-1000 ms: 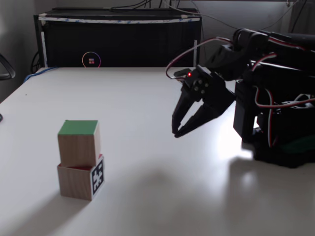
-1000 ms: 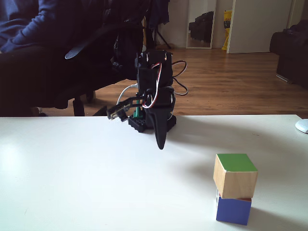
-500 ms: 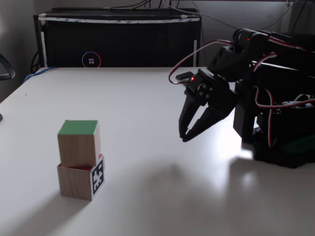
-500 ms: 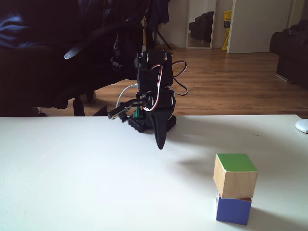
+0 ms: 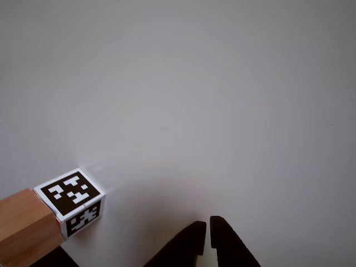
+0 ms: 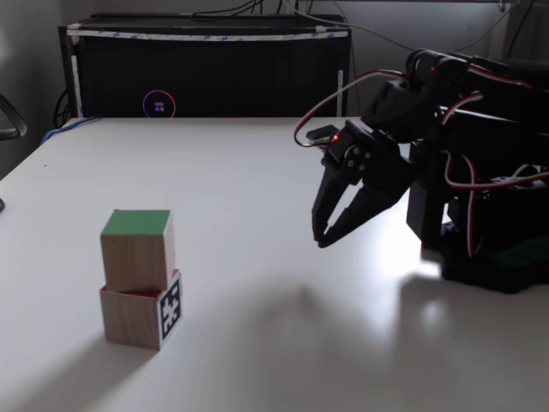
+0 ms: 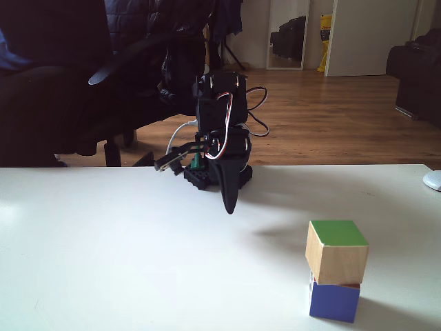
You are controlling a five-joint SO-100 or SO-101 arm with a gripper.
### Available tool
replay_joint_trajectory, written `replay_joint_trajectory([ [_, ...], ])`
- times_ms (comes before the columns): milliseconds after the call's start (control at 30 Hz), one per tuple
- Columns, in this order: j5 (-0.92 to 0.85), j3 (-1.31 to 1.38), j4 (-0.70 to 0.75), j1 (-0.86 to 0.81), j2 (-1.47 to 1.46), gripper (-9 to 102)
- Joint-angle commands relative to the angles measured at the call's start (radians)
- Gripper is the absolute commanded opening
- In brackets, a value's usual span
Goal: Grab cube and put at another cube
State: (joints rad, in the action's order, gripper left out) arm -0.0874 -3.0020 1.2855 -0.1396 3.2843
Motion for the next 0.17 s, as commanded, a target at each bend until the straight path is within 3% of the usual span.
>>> replay_joint_trajectory([
  [0, -0.006, 0.034, 0.006, 0.005, 0.003, 0],
  [133, -0.006, 0.034, 0.006, 0.005, 0.003, 0],
])
